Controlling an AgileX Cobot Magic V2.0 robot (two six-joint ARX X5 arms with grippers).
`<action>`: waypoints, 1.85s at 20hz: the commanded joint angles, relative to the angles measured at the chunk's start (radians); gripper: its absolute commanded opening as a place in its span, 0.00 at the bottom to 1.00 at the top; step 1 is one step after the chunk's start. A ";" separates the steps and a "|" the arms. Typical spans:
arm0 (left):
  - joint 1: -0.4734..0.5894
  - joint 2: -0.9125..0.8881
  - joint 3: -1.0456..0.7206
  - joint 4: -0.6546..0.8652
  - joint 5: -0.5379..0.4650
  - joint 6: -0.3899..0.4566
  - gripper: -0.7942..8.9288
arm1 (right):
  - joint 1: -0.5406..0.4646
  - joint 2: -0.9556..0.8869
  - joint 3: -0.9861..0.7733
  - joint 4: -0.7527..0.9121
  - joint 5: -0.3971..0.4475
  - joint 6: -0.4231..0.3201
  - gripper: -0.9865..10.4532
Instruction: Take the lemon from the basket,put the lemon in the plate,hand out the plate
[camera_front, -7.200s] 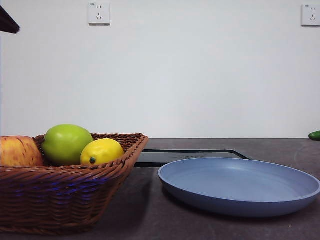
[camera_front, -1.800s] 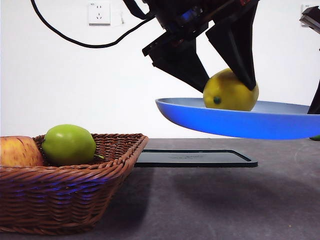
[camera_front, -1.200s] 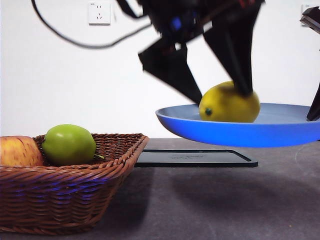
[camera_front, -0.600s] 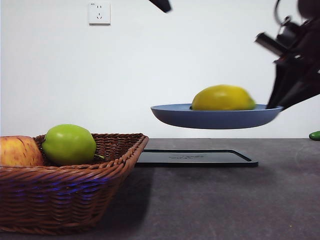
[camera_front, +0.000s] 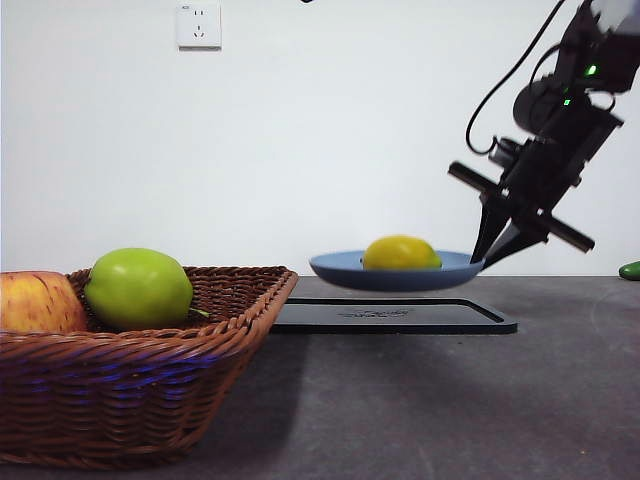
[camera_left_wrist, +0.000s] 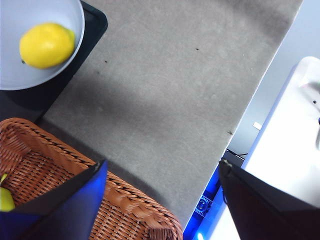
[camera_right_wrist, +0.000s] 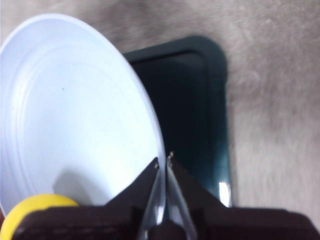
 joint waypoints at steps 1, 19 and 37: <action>-0.005 0.013 0.019 0.011 -0.003 0.012 0.48 | 0.000 0.053 0.034 0.003 -0.012 0.013 0.09; 0.017 0.014 0.019 0.095 -0.056 0.099 0.37 | -0.024 -0.130 0.039 -0.132 0.066 -0.147 0.30; 0.472 -0.013 -0.030 0.177 0.239 0.220 0.09 | 0.178 -0.927 -0.107 -0.371 0.363 -0.301 0.09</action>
